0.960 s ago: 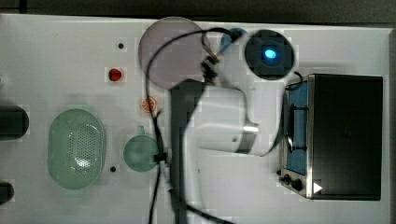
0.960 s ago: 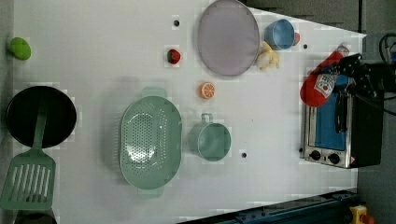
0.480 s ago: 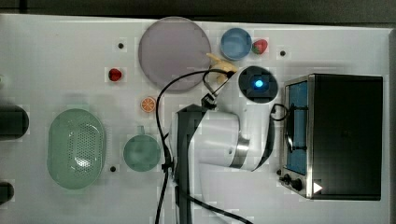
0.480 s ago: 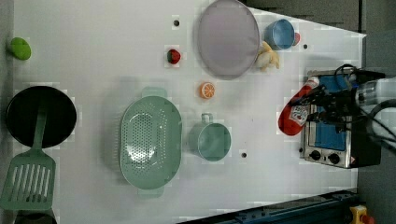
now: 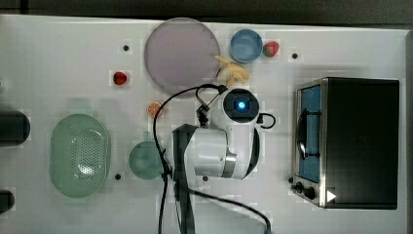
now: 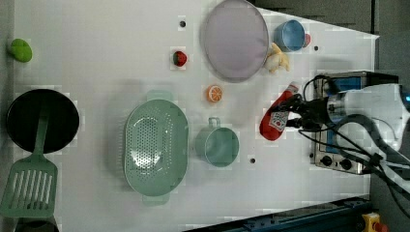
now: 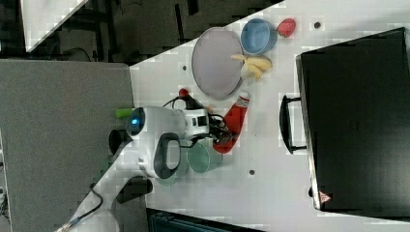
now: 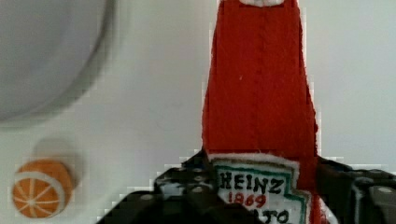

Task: Pick ketchup from strainer and place it on the table

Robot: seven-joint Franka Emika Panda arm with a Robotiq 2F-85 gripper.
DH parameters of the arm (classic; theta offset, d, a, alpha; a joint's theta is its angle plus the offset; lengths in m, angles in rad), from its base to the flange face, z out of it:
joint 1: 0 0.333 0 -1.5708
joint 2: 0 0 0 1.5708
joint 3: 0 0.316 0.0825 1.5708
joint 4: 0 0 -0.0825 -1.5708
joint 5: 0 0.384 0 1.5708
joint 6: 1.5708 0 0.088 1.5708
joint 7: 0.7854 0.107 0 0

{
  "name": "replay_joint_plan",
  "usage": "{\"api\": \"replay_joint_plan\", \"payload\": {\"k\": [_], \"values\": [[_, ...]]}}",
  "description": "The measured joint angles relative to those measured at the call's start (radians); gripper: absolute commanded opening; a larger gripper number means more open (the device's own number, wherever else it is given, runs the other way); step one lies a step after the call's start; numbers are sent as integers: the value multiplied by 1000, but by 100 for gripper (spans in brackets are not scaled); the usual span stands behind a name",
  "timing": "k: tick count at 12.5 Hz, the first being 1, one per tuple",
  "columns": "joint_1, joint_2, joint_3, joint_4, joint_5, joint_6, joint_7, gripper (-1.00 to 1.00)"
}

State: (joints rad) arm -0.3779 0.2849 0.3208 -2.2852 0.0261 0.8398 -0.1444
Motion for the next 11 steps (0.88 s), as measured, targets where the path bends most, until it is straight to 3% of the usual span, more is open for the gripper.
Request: {"api": "replay_joint_plan", "payload": {"k": [2,3,8,11], "values": [[3,55,-1,-14,-3,52,-1,88],[3,66,-2,-23,-16,55,-1,100],[4,19,0,-23,-32,-2,-1,100],[0,-83,-3,119,-31,-163,-1,100]]}}
